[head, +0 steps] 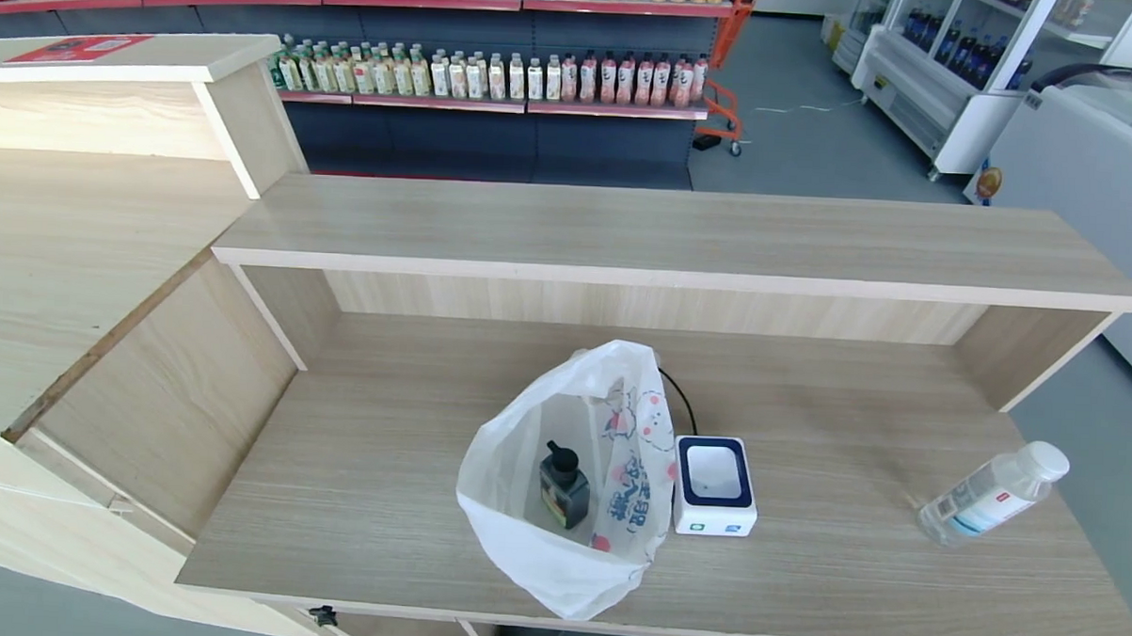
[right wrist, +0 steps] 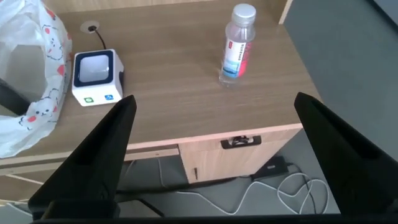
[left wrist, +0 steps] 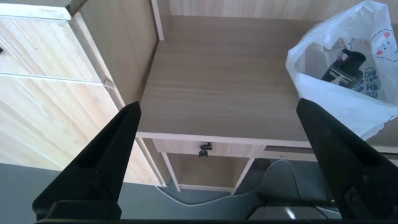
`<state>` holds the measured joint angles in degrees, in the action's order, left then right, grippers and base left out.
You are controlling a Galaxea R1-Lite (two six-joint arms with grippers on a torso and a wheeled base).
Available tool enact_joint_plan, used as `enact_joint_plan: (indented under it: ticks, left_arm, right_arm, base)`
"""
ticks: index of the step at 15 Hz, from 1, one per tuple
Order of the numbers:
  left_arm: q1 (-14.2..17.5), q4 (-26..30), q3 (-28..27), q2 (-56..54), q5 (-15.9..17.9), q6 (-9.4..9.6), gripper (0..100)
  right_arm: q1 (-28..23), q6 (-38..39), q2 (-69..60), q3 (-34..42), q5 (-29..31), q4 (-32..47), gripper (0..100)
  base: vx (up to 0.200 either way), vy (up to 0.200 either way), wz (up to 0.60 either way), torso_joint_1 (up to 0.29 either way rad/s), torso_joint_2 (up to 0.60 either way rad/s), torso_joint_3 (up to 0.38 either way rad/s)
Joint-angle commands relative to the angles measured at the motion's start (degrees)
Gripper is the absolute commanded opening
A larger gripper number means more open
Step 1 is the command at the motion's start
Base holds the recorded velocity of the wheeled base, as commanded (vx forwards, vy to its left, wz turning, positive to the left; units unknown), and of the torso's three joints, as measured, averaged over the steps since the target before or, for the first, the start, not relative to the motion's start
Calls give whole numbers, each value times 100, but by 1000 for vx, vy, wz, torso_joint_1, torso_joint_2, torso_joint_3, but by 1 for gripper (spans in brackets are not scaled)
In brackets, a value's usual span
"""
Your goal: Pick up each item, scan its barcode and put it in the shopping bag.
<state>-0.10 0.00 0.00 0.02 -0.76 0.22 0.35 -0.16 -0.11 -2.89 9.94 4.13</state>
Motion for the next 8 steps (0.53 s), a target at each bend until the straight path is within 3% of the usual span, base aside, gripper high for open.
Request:
enact_joint_plan:
  ticks: [1,8]
  left_arm:
    - [1,0,0,-2,-4,4,100]
    - [1,0,0,-2,-4,-4,100]
  right_arm:
    - [0,-2,20,-1,0,0,100]
    - [0,7,20,-1,8,0,100]
  base:
    - [0,-200,0,-2,-2,2]
    - [0,-200,0,1,3,2]
